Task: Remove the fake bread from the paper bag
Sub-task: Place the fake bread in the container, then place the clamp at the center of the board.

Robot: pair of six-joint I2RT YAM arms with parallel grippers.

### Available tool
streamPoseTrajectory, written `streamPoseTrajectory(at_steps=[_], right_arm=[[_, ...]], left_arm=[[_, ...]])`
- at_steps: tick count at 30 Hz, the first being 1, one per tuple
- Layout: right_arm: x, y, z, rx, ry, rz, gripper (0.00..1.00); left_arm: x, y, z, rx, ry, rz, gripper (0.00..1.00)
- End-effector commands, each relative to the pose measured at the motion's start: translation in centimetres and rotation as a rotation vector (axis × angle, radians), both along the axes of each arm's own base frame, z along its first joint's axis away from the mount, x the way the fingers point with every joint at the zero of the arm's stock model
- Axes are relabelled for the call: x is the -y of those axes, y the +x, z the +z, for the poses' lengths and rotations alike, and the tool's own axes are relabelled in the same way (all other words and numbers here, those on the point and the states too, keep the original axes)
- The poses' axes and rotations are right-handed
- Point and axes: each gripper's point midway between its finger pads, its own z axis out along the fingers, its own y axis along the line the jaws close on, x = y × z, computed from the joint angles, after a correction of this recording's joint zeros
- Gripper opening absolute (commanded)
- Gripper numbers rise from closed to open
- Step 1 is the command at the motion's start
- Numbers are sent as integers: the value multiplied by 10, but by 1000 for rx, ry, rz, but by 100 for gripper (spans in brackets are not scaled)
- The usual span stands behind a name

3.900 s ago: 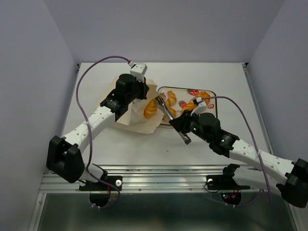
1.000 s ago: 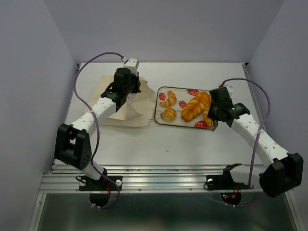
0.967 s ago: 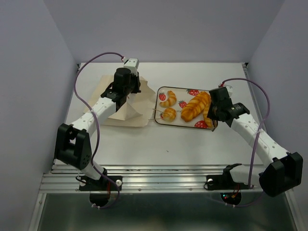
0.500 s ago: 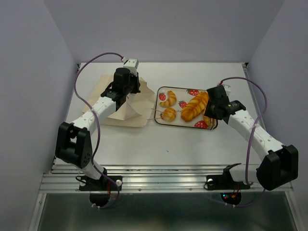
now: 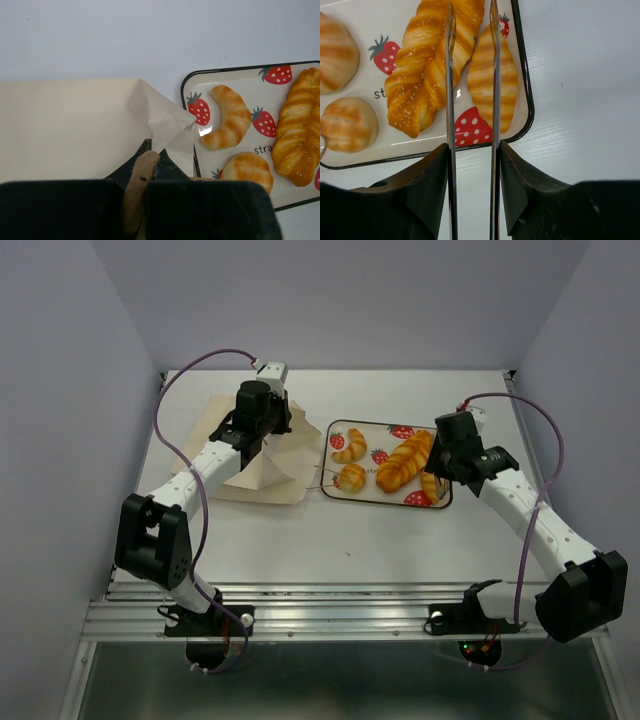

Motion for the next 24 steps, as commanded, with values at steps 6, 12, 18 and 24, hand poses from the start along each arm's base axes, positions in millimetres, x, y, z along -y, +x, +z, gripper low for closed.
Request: streamPoseTrajectory(at_steps=[6, 12, 18, 24], right_arm=[[-4, 46, 84, 297, 54, 8, 44], [4, 96, 118, 493, -45, 118, 43], [63, 142, 119, 510, -154, 180, 38], [113, 161, 81, 489, -194, 303, 42]], left_arm=[[-6, 8, 63, 136, -60, 24, 0], [-13, 8, 81, 146, -89, 43, 0], [-19, 10, 94, 151, -109, 77, 0], [-30, 8, 111, 165, -133, 115, 0]])
